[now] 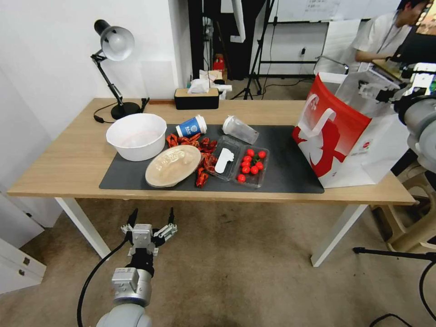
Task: Pick up the trash from the table and place it into the takeout bag.
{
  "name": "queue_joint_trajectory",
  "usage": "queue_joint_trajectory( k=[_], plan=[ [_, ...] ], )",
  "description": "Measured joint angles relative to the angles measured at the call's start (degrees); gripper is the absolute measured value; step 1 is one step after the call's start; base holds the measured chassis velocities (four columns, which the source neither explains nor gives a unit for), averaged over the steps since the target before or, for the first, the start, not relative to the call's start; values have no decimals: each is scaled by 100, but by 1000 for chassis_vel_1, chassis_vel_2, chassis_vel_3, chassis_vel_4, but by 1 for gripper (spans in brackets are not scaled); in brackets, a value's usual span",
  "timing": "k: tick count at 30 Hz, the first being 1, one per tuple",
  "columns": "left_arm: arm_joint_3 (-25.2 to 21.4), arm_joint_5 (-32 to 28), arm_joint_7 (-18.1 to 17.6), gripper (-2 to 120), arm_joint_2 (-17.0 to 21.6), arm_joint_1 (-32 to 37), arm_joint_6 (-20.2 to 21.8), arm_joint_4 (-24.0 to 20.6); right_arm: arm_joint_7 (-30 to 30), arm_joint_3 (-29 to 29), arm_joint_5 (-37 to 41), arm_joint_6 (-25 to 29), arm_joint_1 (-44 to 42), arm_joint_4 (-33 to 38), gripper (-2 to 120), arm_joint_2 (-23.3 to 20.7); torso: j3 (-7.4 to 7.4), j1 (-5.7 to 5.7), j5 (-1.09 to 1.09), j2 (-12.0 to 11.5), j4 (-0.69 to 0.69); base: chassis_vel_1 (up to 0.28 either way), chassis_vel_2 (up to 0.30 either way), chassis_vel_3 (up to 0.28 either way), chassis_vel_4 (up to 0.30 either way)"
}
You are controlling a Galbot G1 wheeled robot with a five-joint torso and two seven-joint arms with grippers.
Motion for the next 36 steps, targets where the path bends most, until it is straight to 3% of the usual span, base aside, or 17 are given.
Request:
queue_joint_trajectory(
  k=[4, 7, 13, 19, 22, 36],
  plan=[
    [-23, -16, 0, 100, 15, 21, -7, -8, -609, 477, -184, 465, -680, 425, 100, -24, -1, 0, -1, 1, -2, 0, 0, 0, 0],
    [-26, -21, 0, 100, 17, 21, -8, -8, -768, 527, -267, 578, -816, 497, 100, 5, 0, -1, -1, 0, -2, 0, 0, 0, 0],
    [-26, -39, 1, 100, 12, 26, -30, -35, -1629, 584, -1045, 1610, -1855, 829, 100, 438, 0, 0, 0, 0, 0, 0, 0, 0, 0],
    [-61, -100, 2, 100, 33, 58, -75, -41, -1898, 547, -1670, 2312, -2603, 1002, 100, 776, 0, -1, 0, 0, 0, 0, 0, 0, 0],
    [-77, -139, 1, 100, 55, 70, -112, -24, -2036, 418, -2333, 3136, -3194, 980, 100, 1072, 0, -1, 1, 0, 1, 0, 0, 0, 0],
    [-52, -192, 2, 100, 75, -6, -135, 95, -2082, 140, -3258, 4256, -4789, 506, 100, 1897, 0, 0, 1, 0, -1, 0, 0, 0, 0]
  ],
)
